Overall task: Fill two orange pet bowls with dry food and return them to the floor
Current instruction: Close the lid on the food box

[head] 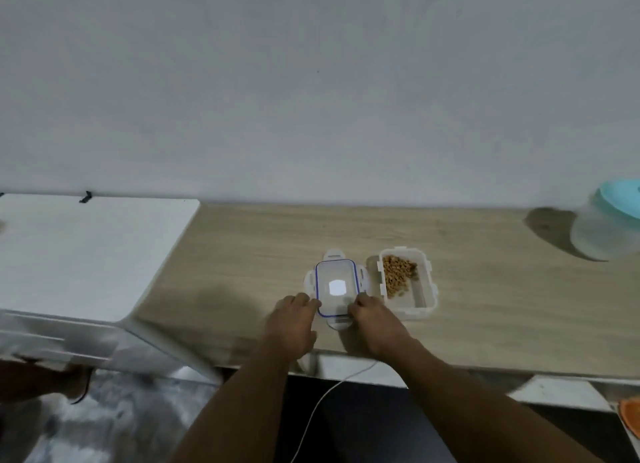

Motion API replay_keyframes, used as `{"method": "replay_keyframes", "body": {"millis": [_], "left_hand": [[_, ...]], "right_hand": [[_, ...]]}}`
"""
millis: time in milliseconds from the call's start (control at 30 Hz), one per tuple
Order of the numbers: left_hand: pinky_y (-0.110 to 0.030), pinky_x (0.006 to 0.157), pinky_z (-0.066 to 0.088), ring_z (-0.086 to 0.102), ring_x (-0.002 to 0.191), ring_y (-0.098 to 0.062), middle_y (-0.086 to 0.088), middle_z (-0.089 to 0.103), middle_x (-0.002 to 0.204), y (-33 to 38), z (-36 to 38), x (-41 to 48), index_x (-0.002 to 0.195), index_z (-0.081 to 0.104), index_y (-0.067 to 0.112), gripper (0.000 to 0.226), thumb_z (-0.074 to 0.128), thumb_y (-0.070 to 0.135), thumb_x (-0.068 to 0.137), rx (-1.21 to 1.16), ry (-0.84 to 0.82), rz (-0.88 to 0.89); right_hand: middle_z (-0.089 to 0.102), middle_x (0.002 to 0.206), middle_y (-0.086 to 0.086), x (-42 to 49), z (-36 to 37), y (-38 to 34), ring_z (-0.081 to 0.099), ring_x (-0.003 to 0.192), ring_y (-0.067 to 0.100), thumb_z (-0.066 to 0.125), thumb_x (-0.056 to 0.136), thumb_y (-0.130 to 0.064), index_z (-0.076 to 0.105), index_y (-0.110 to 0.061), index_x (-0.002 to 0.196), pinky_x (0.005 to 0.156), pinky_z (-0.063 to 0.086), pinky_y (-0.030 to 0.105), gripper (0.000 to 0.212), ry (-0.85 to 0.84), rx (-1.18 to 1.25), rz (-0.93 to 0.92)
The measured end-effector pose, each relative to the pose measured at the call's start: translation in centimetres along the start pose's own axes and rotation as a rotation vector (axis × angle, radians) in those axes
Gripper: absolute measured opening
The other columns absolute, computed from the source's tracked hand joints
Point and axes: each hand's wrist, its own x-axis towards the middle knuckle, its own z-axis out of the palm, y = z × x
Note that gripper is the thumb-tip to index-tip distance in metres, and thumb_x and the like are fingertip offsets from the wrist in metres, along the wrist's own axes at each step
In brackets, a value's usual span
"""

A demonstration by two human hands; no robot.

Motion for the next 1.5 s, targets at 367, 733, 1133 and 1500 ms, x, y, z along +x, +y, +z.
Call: {"method": "replay_keyframes", "body": {"millis": [367, 733, 1133, 1500], "left_hand": [[-0.042, 0.105, 0.045, 0.042, 0.129, -0.022, 0.004, 0.042, 0.141, -2.3, -0.3, 1.9, 0.144, 0.042, 0.032, 0.059, 0.064, 0.033, 0.089, -0.038, 0.017, 0.067], [-0.036, 0.093, 0.047, 0.057, 0.113, -0.024, -0.001, 0.062, 0.122, -3.1, -5.1, 3.8, 0.118, 0.060, 0.023, 0.033, 0.070, 0.027, 0.087, -0.403, 0.356, 0.113], [-0.035, 0.062, 0.053, 0.058, 0.069, -0.020, -0.012, 0.064, 0.080, 1.9, -10.8, 8.3, 0.098, 0.066, -0.003, 0.027, 0.077, 0.020, 0.088, -1.289, 0.129, -0.035], [-0.042, 0.074, 0.057, 0.065, 0.071, -0.025, -0.012, 0.071, 0.081, 9.8, -4.7, 10.1, 0.077, 0.067, 0.011, 0.012, 0.077, 0.013, 0.083, -1.139, 0.023, -0.155]], "right_hand": [[0.051, 0.133, 0.008, 0.7, 1.4, -0.8, 0.044, 0.124, 0.030, 0.057, 0.096, -0.024, 0.051, -0.020, 0.135, 0.103, 0.042, 0.042, 0.040, 0.091, -0.222, -0.070], [0.062, 0.111, 0.005, 2.5, -5.4, -2.9, 0.055, 0.092, 0.024, 0.046, 0.102, -0.027, 0.048, -0.020, 0.114, 0.074, 0.049, 0.039, 0.014, 0.487, 0.080, -0.003], [0.065, 0.087, 0.011, 2.0, -13.1, 4.1, 0.059, 0.069, 0.021, 0.068, 0.094, -0.029, 0.060, -0.010, 0.095, 0.063, 0.051, 0.036, 0.021, 0.484, 1.081, 0.387], [0.068, 0.108, 0.013, 0.0, -7.0, 10.7, 0.063, 0.092, 0.029, 0.066, 0.092, -0.028, 0.062, -0.013, 0.108, 0.079, 0.053, 0.037, 0.023, 0.508, 0.765, 0.702]]}}
